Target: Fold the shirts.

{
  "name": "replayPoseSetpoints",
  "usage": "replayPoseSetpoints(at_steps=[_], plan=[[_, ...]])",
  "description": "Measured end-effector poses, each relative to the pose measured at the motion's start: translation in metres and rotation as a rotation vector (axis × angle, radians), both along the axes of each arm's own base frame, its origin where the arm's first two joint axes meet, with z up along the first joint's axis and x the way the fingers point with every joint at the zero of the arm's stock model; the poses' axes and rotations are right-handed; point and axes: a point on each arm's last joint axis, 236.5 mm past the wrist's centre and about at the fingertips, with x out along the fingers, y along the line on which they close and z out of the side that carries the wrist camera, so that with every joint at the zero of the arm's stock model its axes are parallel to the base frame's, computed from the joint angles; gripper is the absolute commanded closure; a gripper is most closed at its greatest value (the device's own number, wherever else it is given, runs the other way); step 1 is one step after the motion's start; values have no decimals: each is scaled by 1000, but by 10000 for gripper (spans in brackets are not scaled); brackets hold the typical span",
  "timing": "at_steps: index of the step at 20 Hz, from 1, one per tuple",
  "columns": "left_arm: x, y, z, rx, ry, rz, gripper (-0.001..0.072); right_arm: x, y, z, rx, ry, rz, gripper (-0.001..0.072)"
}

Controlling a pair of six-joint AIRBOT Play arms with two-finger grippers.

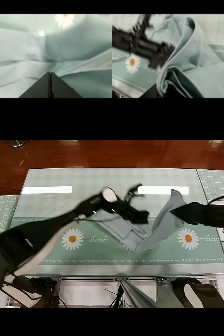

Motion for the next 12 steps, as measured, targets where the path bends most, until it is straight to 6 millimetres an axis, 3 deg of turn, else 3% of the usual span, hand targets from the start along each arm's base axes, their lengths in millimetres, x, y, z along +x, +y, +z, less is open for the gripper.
replayPoseSetpoints(at_steps=[3,5,8,9,12], plan=[[68,100,38,11,-48,169,690,14,38,-8,24,20,97,677],[92,178,65,19,-95,298,690,26,67,-16,30,40,162,677],[79,279,93,38,-160,449,690,52,115,-30,30,68,248,676],[67,305,97,51,-178,498,690,63,131,-37,29,78,271,676],[22,350,109,64,-241,619,690,99,174,-69,16,115,312,676]])
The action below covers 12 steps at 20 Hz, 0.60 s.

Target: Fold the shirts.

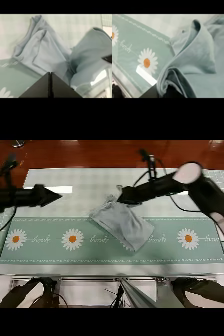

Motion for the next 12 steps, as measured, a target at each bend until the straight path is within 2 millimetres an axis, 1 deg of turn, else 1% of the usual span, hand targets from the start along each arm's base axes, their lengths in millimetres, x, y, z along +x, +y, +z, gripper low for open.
replayPoseSetpoints(at_steps=[1,3,5,6,7,8,9,10,11,12], plan=[[-12,6,2,7,-24,28,690,10,11,-12,-4,12,5,676],[-39,9,1,18,-52,51,690,29,29,-38,-10,40,3,676],[-52,11,-3,26,-75,76,690,41,41,-59,-11,75,-10,676],[-58,10,-8,31,-73,76,690,45,45,-66,-10,90,-16,663],[-61,10,-10,28,-75,82,690,47,47,-71,-11,99,-19,399],[-63,11,-13,30,-73,89,690,47,49,-75,-12,114,-16,74],[-64,11,-16,30,-75,98,690,44,51,-78,-12,128,-8,89],[-63,12,-17,30,-77,106,690,40,50,-81,-19,146,11,90],[-62,15,-18,33,-82,120,690,36,47,-82,-27,157,30,90],[-59,17,-18,34,-93,136,690,34,40,-78,-30,165,45,90]])
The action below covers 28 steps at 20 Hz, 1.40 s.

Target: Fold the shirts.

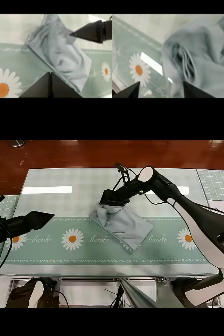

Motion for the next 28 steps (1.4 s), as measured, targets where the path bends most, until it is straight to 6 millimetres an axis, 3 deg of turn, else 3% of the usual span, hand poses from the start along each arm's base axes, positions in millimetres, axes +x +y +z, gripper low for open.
replayPoseSetpoints(at_steps=[3,5,7,9,11,13,17,22,26,27,28], plan=[[7,7,1,7,-26,40,690,13,-49,32,-18,-44,-28,90],[10,10,1,10,-35,55,690,24,-106,65,-71,-120,-88,90],[11,11,1,11,-38,62,690,20,-174,87,-172,-184,-173,90],[12,12,1,13,-41,69,690,-5,-235,90,-260,-197,-289,91],[13,13,1,13,-42,71,690,-40,-270,69,-297,-170,-431,91],[13,13,1,13,-43,72,690,-80,-271,30,-254,-105,-550,91],[13,13,1,12,-44,76,690,-134,-220,-41,-42,59,-691,91],[14,14,2,4,-39,85,690,-159,-190,-88,-13,213,-659,91],[14,14,2,2,-37,86,690,-157,-175,-106,-20,288,-589,92],[14,14,2,1,-37,86,690,-152,-172,-107,-11,296,-580,148],[14,14,2,1,-37,87,690,-146,-169,-109,-10,300,-570,372]])
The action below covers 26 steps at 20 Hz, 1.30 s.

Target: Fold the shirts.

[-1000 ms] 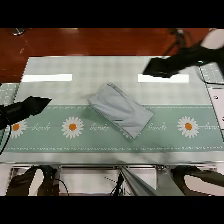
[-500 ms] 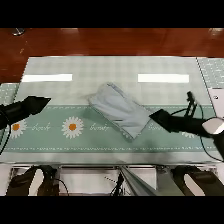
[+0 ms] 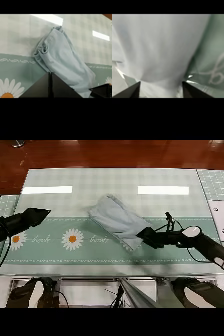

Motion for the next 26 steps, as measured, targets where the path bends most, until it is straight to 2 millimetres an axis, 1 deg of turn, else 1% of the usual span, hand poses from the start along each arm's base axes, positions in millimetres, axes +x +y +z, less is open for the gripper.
replayPoseSetpoints(at_steps=[1,2,4,6,8,9,11,13,15,16,18,19,22,26], plan=[[0,0,0,0,0,0,690,4,1,-3,-5,1,18,673],[0,0,0,0,1,0,690,11,4,-4,-1,-5,35,676],[0,0,0,0,0,0,690,27,16,9,30,-49,94,677],[0,0,0,-1,0,0,690,56,29,40,62,-140,154,677],[0,0,0,-1,0,0,690,89,41,90,88,-263,223,677],[0,0,0,-1,1,0,690,103,48,123,104,-333,264,677],[0,0,0,-1,1,0,690,124,55,187,102,-466,341,677],[0,0,0,-1,1,0,690,137,51,241,38,-571,393,677],[0,0,0,-1,1,0,690,152,31,283,-50,-649,381,677],[0,0,-1,-2,3,0,690,157,20,301,-82,-678,361,677],[-1,-1,-5,-4,12,0,690,165,-7,332,-137,-714,309,677],[-2,-1,-8,-7,19,0,690,166,-21,342,-159,-718,286,677],[-5,-2,-18,-15,44,-1,690,165,-67,360,-213,-694,210,677],[-6,-4,-22,-30,53,0,690,153,-140,356,-270,-582,83,677]])
